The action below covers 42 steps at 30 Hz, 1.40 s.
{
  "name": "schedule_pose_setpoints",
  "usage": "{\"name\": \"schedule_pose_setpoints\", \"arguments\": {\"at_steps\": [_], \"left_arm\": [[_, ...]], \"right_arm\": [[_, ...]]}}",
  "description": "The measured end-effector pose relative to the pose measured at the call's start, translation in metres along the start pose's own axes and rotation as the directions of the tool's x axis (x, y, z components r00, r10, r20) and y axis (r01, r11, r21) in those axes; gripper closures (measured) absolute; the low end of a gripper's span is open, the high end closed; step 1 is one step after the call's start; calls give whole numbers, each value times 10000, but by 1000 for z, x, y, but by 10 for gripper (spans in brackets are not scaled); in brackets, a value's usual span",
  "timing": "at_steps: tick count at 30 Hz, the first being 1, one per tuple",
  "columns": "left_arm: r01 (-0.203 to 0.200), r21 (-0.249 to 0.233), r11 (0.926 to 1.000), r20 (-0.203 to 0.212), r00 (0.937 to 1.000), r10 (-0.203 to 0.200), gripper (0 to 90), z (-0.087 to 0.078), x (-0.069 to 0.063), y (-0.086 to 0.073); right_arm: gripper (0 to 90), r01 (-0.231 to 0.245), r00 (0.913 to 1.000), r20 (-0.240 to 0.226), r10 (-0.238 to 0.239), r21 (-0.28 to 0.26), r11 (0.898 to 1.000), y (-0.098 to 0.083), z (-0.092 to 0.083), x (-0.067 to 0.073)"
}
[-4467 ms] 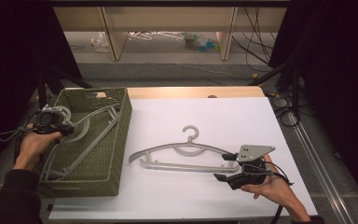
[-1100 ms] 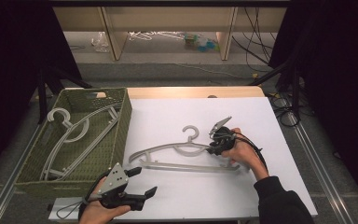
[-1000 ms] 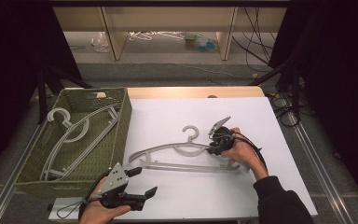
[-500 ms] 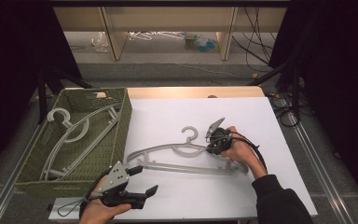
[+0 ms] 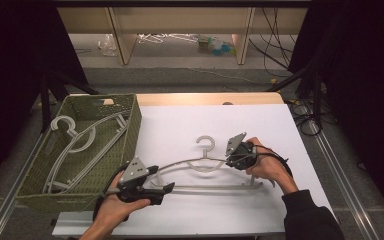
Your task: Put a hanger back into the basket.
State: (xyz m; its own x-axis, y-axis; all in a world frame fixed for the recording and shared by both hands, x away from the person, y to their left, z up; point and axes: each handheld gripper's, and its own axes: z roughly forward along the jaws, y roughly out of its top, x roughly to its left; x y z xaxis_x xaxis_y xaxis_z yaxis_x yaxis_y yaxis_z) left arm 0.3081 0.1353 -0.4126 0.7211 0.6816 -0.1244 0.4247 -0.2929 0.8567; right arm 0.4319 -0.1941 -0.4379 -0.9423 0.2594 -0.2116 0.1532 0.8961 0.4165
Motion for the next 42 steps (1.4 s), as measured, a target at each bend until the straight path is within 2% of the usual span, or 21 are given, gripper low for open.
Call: {"name": "schedule_pose_setpoints", "arguments": {"at_steps": [4,8,9,12,13,14,16,18,19,22,25,28,31,33,34,35,36,37,38,40,42], "left_arm": [[290,282,9992,560,9980,-306,233,19,4,10],[214,568,9982,519,9984,-244,232,36,9,20],[251,811,9964,643,9975,-304,236,45,11,25],[315,1000,9945,847,9956,-401,244,54,13,29],[165,1368,9905,918,9954,-292,262,61,16,31],[165,1368,9905,918,9954,-292,261,61,16,31],[500,1265,9907,857,9944,-612,262,69,17,31],[233,1435,9894,906,9952,-366,269,74,21,31],[464,1354,9897,824,9949,-580,273,78,21,30],[291,1601,9867,940,9946,-446,268,84,27,30],[437,1557,9868,965,9936,-592,293,91,29,29],[362,1754,9838,1386,9885,-611,319,96,28,30],[96,1756,9844,1441,9889,-353,338,102,23,32],[42,1736,9848,1661,9855,-334,371,106,21,35],[-99,1713,9852,1799,9834,-214,425,108,20,36],[-203,1651,9861,1912,9815,-118,425,110,19,36],[-334,1665,9855,1792,9838,30,435,112,17,37],[-628,1801,9816,1998,9795,260,494,115,17,38],[-738,1828,9804,2108,9769,343,501,116,17,38],[-737,1875,9795,2071,9777,339,513,117,16,37],[-723,1820,9806,2214,9747,307,543,119,17,37]], "right_arm": [[819,203,9998,33,-202,-108,9997,-2,-11,6],[819,623,9979,180,-616,-387,9973,-1,-25,16],[819,677,9975,224,-668,-434,9968,0,-27,17],[819,825,9964,229,-815,-453,9956,1,-30,20],[819,894,9957,263,-883,-456,9949,3,-32,23],[818,943,9954,233,-932,-496,9943,3,-34,24],[818,1007,9947,253,-995,-525,9935,4,-35,25],[818,1098,9936,325,-1082,-501,9927,6,-37,28],[818,1153,9928,397,-1133,-511,9920,8,-40,29],[817,1257,9914,438,-1233,-556,9905,9,-42,30],[817,1358,9902,402,-1336,-565,9891,10,-44,33],[817,1443,9891,406,-1419,-665,9873,11,-46,33],[817,1466,9888,380,-1442,-680,9869,11,-46,33],[817,1468,9887,398,-1443,-694,9867,12,-47,34],[817,1512,9881,383,-1487,-723,9859,13,-47,35],[817,1512,9881,383,-1487,-723,9859,13,-47,35],[817,1513,9881,386,-1488,-727,9858,13,-47,35],[818,1543,9876,400,-1516,-766,9851,14,-48,35],[817,1561,9874,401,-1534,-769,9847,14,-48,36],[817,1587,9870,380,-1561,-792,9841,14,-49,36],[817,1591,9870,378,-1565,-806,9840,14,-49,36]]}}
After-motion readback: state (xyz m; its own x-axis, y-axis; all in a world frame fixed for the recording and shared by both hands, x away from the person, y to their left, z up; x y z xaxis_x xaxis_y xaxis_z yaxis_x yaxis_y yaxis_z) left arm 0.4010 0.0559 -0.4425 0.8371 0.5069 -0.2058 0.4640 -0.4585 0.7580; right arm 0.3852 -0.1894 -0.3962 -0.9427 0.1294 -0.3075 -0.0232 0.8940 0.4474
